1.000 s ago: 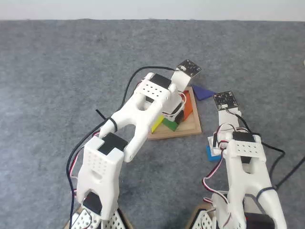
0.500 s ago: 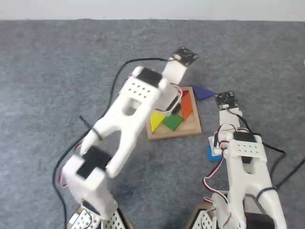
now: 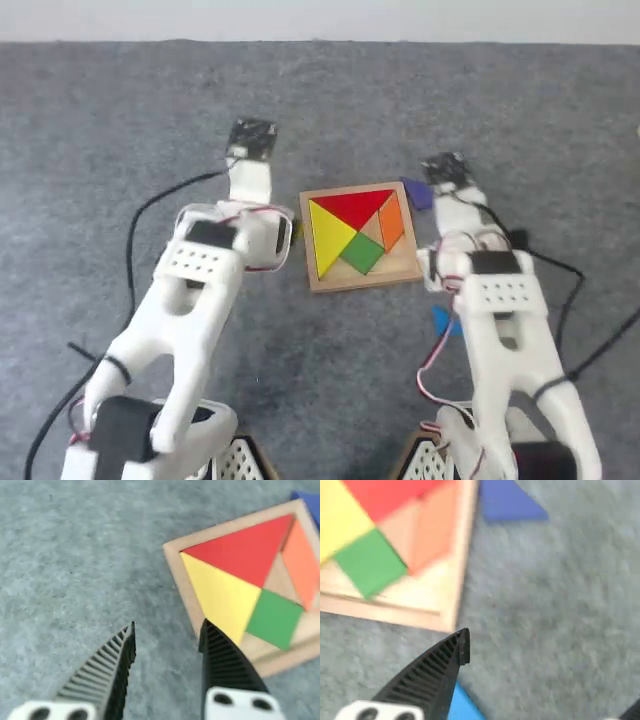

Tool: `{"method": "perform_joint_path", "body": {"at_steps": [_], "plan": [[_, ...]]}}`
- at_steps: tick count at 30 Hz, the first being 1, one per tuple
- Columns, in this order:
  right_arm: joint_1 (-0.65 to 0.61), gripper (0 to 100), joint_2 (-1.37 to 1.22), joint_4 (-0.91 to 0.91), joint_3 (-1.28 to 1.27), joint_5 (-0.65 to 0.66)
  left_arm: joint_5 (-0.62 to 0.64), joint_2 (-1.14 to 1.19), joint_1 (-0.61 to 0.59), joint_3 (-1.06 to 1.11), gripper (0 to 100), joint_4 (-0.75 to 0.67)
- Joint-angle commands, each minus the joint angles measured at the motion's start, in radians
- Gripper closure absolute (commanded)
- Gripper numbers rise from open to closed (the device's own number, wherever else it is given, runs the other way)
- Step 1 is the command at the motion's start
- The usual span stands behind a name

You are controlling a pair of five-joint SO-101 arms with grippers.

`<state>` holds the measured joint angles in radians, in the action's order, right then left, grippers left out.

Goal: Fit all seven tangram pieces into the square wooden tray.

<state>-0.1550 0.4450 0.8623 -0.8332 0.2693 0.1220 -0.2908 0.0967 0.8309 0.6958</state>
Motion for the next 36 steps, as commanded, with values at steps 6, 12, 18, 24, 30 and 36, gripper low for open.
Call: {"method": "perform_joint_path", "body": {"at_steps": [6, 12, 18, 24, 30, 36], "plan": [[-0.045, 49.1, -0.386, -0.015, 0.292, 0.003, 0.083, -0.020, -0.002, 0.021, 80, -0.080], [-0.067, 49.1, -0.611, -0.074, 0.379, 0.023, 0.081, -0.025, -0.002, 0.019, 80, -0.078], [-0.091, 49.1, -0.654, -0.044, 0.466, -0.009, 0.081, -0.021, 0.000, 0.019, 80, -0.078], [-0.148, 49.1, -0.673, -0.050, 0.473, -0.015, 0.080, -0.026, 0.032, 0.018, 80, -0.049], [-0.124, 49.1, -0.730, -0.036, 0.555, -0.020, 0.080, -0.023, 0.043, 0.021, 80, -0.043], [-0.116, 49.1, -0.725, -0.035, 0.603, -0.020, 0.080, -0.020, 0.043, 0.019, 80, -0.044]]}}
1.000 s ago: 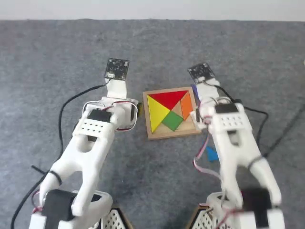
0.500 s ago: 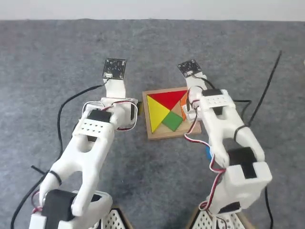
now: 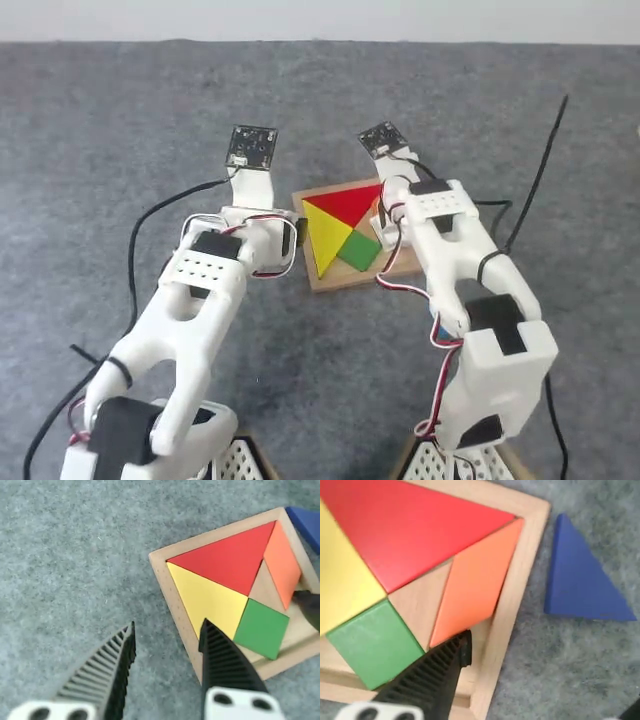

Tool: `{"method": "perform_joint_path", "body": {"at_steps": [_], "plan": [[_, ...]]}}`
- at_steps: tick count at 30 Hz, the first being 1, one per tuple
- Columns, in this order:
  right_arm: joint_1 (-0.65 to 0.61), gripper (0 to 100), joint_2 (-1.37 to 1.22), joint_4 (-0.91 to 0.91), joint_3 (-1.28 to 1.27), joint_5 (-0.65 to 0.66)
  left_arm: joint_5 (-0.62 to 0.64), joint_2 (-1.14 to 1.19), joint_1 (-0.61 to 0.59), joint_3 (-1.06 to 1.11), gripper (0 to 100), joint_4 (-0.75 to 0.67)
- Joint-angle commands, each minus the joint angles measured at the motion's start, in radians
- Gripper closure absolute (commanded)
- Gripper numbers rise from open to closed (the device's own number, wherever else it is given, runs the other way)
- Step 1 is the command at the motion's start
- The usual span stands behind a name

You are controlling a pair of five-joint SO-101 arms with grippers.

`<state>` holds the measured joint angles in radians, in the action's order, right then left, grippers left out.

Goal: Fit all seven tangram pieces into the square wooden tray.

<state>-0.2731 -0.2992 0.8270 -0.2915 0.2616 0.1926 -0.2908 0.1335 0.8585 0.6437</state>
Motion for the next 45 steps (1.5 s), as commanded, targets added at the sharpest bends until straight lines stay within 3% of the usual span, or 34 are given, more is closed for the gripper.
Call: {"method": "perform_joint_path", "body": {"at_steps": [1, 16, 23, 27, 34, 38, 45], "plan": [[-0.001, 49.1, 0.030, -0.001, 0.061, -0.012, 0.009, -0.020, 0.006, -0.008, 80, 0.006], [0.013, 49.1, 0.251, 0.120, 0.055, -0.006, 0.009, -0.018, 0.006, -0.005, 80, 0.005], [0.272, 49.1, 0.383, 0.288, 0.176, 0.058, 0.009, -0.018, 0.005, -0.007, 80, 0.008], [0.297, 49.1, 0.400, 0.406, 0.232, 0.146, 0.009, -0.018, 0.005, -0.013, 80, 0.008], [0.332, 49.1, 0.209, 0.450, 0.222, 0.176, 0.009, -0.018, 0.000, -0.004, 80, 0.005], [0.309, 49.1, 0.216, 0.458, 0.054, 0.226, 0.008, -0.018, -0.002, -0.004, 80, 0.003], [0.265, 49.1, 0.587, 0.269, -0.440, 0.235, 0.008, -0.018, 0.005, -0.005, 80, 0.003]]}}
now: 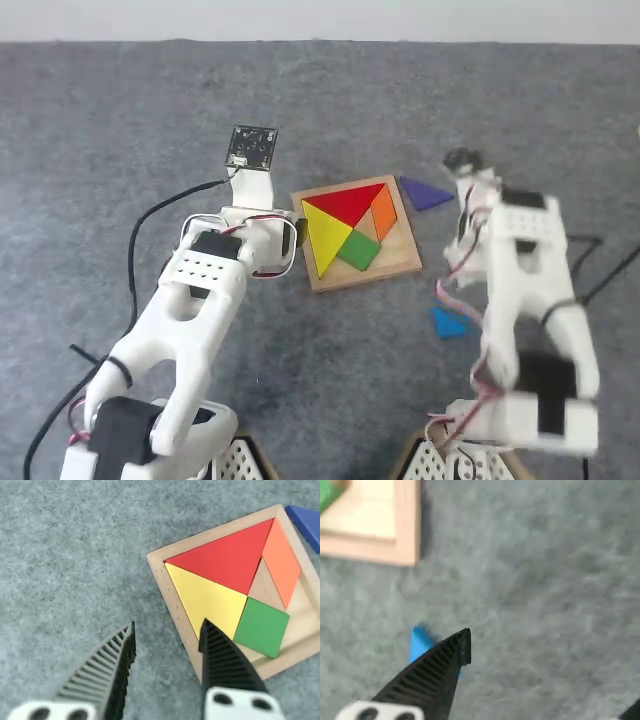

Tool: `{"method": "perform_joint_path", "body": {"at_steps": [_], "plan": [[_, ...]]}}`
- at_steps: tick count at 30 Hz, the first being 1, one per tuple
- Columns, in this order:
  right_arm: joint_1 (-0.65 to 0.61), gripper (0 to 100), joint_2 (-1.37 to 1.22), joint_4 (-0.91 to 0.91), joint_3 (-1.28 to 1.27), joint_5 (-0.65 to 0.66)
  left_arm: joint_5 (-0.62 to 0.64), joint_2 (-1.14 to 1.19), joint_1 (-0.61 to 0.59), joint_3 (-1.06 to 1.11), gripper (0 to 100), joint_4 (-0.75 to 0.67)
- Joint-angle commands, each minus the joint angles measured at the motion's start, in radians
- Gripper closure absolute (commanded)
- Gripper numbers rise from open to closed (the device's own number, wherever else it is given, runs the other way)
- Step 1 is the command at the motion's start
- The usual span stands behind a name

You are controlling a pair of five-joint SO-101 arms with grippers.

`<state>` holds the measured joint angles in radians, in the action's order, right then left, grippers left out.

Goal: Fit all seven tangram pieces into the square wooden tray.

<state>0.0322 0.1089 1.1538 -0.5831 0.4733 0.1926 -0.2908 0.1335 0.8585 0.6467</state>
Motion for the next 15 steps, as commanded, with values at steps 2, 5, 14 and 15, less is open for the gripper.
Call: {"method": "perform_joint_path", "body": {"at_steps": [2, 5, 14, 15], "plan": [[-0.081, 49.1, 0.217, -0.058, -0.213, 0.068, 0.008, -0.018, 0.005, -0.005, 80, 0.000], [-0.137, 51.7, 0.209, -0.054, -0.256, 0.149, 0.008, -0.018, -0.002, -0.005, 80, 0.000], [-0.193, 64.2, 0.139, -0.022, -0.259, 0.284, 0.005, -0.018, -0.002, -0.005, 80, 0.000], [-0.193, 62.7, 0.136, -0.030, -0.259, 0.285, -0.008, -0.018, -0.002, -0.005, 80, 0.000]]}}
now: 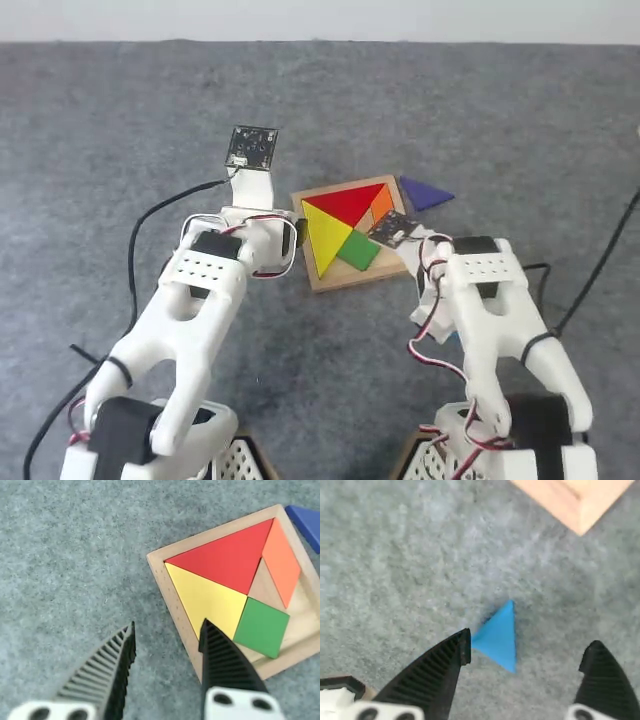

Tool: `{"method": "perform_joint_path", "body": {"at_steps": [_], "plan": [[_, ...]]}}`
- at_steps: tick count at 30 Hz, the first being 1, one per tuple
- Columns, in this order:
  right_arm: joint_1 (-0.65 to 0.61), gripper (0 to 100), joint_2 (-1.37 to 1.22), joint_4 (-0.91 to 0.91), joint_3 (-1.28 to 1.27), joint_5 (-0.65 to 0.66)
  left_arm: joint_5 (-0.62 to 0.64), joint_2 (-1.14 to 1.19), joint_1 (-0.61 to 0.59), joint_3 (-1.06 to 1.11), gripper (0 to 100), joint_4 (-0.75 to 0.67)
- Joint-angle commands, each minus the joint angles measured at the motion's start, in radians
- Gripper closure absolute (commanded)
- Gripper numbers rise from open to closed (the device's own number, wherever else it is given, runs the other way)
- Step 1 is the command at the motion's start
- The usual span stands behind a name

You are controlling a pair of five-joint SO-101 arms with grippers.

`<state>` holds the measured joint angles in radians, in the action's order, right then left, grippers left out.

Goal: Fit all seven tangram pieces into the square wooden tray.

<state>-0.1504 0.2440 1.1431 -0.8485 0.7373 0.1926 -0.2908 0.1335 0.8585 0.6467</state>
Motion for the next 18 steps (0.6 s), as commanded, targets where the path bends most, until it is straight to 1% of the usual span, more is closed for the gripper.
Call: {"method": "perform_joint_path", "body": {"at_steps": [1, 3, 8, 14, 16, 18], "plan": [[-0.012, 61.3, -0.002, -0.019, 0.006, 0.023, -0.017, -0.018, -0.002, -0.005, 80, 0.000], [-0.019, 59.4, -0.012, -0.012, 0.006, 0.052, -0.021, -0.018, -0.002, -0.005, 80, 0.000], [-0.028, 59.3, -0.058, 0.015, 0.002, 0.106, -0.023, -0.018, -0.002, -0.007, 80, 0.000], [-0.025, 59.4, -0.137, 0.007, 0.002, 0.110, -0.023, -0.018, -0.002, -0.005, 80, 0.000], [-0.025, 62.2, -0.162, -0.002, 0.003, 0.107, -0.023, -0.018, -0.002, -0.005, 80, 0.000], [-0.025, 68.4, -0.180, -0.018, 0.003, 0.100, -0.023, -0.018, -0.002, -0.005, 80, 0.000]]}}
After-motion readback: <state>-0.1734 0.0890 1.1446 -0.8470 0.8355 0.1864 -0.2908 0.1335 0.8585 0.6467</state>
